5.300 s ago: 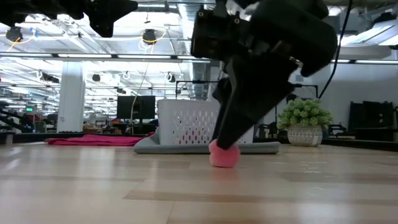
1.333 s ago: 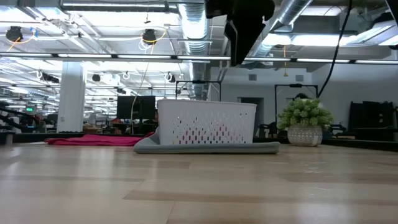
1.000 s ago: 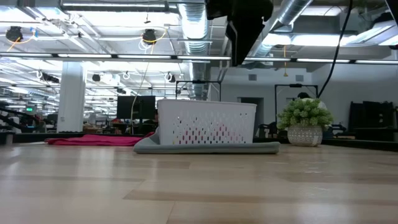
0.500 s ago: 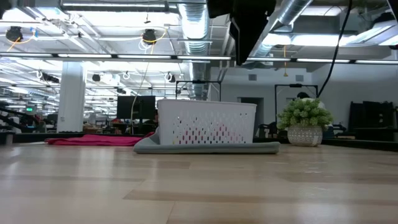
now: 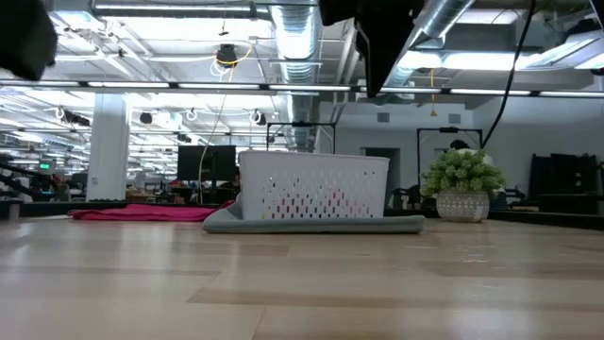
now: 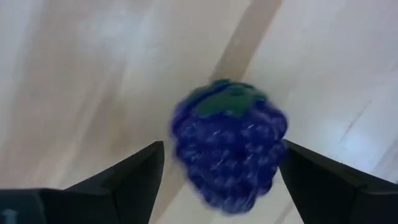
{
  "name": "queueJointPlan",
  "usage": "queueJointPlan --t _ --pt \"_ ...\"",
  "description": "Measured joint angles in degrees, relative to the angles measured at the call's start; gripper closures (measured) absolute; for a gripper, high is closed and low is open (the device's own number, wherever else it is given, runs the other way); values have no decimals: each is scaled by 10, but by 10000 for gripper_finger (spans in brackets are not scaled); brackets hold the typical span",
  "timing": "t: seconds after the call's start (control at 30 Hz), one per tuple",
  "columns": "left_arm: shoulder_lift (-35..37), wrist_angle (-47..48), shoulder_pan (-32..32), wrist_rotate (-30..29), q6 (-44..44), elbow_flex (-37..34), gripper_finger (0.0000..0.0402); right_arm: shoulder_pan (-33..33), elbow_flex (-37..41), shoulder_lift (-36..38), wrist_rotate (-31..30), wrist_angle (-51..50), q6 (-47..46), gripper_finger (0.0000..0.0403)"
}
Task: Pick and placing Produce into tupperware
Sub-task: Put the grape into the white basket
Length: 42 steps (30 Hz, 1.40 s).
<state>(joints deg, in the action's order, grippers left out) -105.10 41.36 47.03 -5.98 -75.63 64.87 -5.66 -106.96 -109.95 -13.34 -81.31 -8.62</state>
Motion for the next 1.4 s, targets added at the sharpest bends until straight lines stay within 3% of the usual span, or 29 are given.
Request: queueJointPlan --t 0.3,0.5,0.67,0.77,0.93,1.17,1.23,1.4 --pt "2 -40 -16 -2 -3 -29 113 -3 0 0 0 -5 0 92" --pt "2 -28 -22 -13 0 -29 197 -3 0 0 -1 -8 4 92" --pt "-1 -25 -26 -90 31 0 257 -3 0 0 -2 -12 13 92" --pt "-1 9 -29 -121 62 35 252 -3 0 0 -2 -22 14 92" --pt "-1 123 -55 -195 113 104 208 -3 0 0 -5 -75 0 92" --pt "1 277 -143 -302 236 194 198 -18 1 13 -4 -88 -30 92" --pt "1 282 -180 -306 283 214 199 -28 0 13 -4 -87 -34 92" --pt "2 286 -239 -246 333 236 220 -53 7 13 -13 -87 -46 92"
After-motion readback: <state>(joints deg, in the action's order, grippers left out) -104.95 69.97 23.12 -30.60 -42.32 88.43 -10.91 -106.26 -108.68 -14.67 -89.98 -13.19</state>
